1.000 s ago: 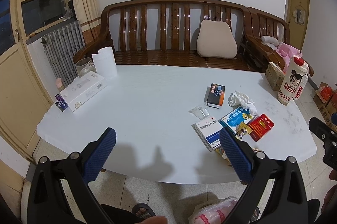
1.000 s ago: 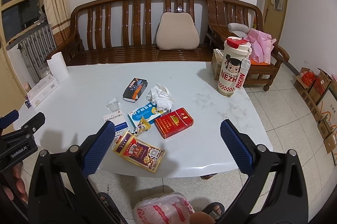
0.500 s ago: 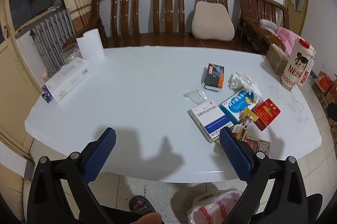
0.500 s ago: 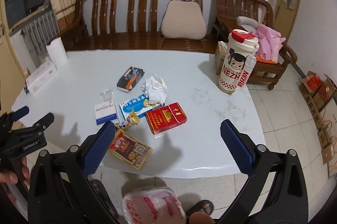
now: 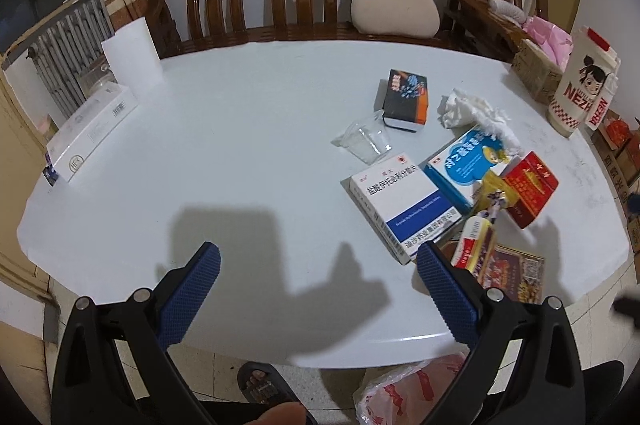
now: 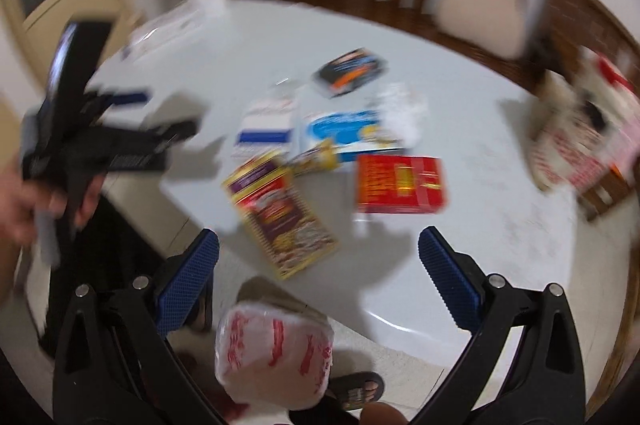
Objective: Collect trash
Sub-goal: 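Grasp the white medicine box with the left tool while the right tool grasps the gold card pack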
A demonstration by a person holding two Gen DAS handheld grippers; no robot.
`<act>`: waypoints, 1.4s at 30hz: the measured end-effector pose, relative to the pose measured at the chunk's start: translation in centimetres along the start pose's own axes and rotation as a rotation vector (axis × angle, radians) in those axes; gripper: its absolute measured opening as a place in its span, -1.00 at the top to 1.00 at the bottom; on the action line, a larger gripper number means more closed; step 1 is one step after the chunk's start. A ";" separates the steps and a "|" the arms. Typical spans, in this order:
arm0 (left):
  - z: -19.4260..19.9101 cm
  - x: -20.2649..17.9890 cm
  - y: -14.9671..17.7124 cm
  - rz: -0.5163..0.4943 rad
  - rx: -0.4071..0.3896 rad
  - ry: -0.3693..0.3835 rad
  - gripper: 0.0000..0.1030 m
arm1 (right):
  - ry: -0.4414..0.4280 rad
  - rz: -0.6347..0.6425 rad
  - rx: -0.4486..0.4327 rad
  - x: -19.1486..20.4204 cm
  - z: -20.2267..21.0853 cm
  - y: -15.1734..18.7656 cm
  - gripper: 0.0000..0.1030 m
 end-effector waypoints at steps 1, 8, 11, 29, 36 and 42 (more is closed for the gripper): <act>-0.3 0.0 -0.1 0.003 0.001 0.000 -0.87 | -0.013 0.044 0.015 0.5 -0.8 0.1 -0.90; -2.8 -1.5 -1.4 -0.002 0.030 -0.005 -0.87 | -0.112 0.256 0.087 3.1 -4.2 0.9 -0.90; -4.0 -2.4 -2.1 -0.006 0.044 -0.002 -0.87 | -0.136 0.284 0.106 3.4 -5.4 1.2 -0.90; -9.4 -5.6 -4.2 0.049 0.166 0.035 -0.87 | -0.211 0.361 0.117 4.2 -9.5 1.0 -0.90; -9.8 -6.1 -3.5 0.031 0.178 0.000 -0.87 | -0.215 0.358 0.102 3.7 -9.5 1.0 -0.90; -10.5 -4.3 -3.0 0.060 0.188 -0.004 -0.87 | -0.210 0.363 0.113 3.5 -9.7 0.9 -0.90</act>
Point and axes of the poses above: each gripper's, at about its wrist camera, not at the fingertips, and z roughly against the way its jaws point, x to its left, y to its underside, the point moved 4 cm from there along -z, roughly the way its jaws point, and after that the axes turned 2 degrees about z, right-handed, at the moved point
